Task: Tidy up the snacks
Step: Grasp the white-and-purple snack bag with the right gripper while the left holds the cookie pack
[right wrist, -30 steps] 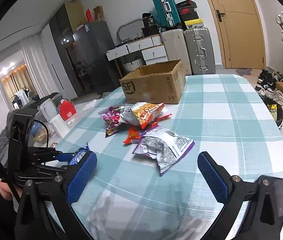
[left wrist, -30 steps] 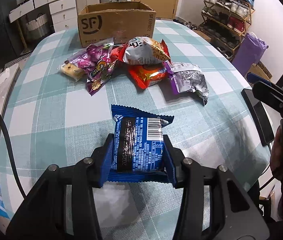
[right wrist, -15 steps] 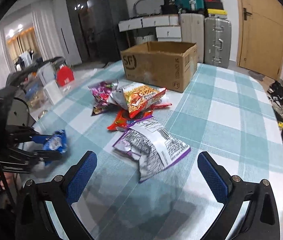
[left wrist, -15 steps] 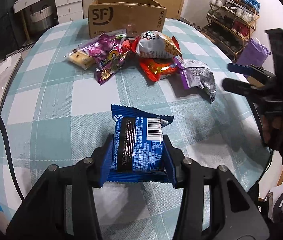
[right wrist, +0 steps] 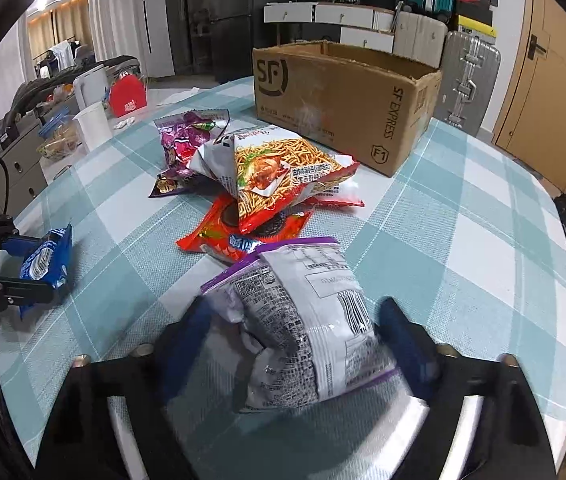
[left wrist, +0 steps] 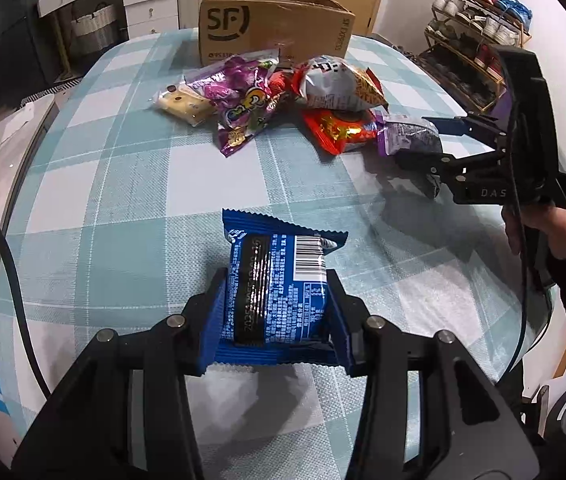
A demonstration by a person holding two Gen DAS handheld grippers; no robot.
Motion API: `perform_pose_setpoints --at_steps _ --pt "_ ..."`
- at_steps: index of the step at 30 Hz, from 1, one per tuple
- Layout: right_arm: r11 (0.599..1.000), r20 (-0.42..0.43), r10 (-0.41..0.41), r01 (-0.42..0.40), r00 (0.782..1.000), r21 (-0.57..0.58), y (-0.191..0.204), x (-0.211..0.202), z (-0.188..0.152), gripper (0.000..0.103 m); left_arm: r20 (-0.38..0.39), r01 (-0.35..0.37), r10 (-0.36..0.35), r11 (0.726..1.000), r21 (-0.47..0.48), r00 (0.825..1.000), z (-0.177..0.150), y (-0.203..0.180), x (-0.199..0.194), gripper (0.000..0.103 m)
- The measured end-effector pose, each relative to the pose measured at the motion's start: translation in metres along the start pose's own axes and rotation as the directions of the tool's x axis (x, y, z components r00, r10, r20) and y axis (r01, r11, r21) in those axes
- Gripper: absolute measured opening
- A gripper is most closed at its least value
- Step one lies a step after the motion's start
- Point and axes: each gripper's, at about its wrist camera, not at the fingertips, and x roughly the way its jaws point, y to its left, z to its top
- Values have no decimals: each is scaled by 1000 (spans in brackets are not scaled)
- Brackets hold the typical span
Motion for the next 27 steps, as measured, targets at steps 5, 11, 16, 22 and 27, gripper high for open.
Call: perform_pose_setpoints --at_steps 5,11,16,22,27 --pt "997 -4 42 -42 999 57 -5 4 1 70 1 -2 2 1000 -1 1000 -2 -2 -2 43" --pt "989 22 68 -71 997 131 -10 -7 -7 52 -10 4 -4 1000 -5 1000 -4 -4 0 43" --pt "967 63 96 -108 993 230 -20 -24 -20 49 4 9 -9 1000 -7 1000 -4 -4 -4 43" --pt "943 128 128 -161 983 292 -15 -49 -34 47 1 10 -10 1000 -27 1000 -3 -1 -5 43" --pt "917 173 157 -208 972 341 -5 -63 -48 47 -5 2 -2 1000 -16 1000 -2 -6 -4 43"
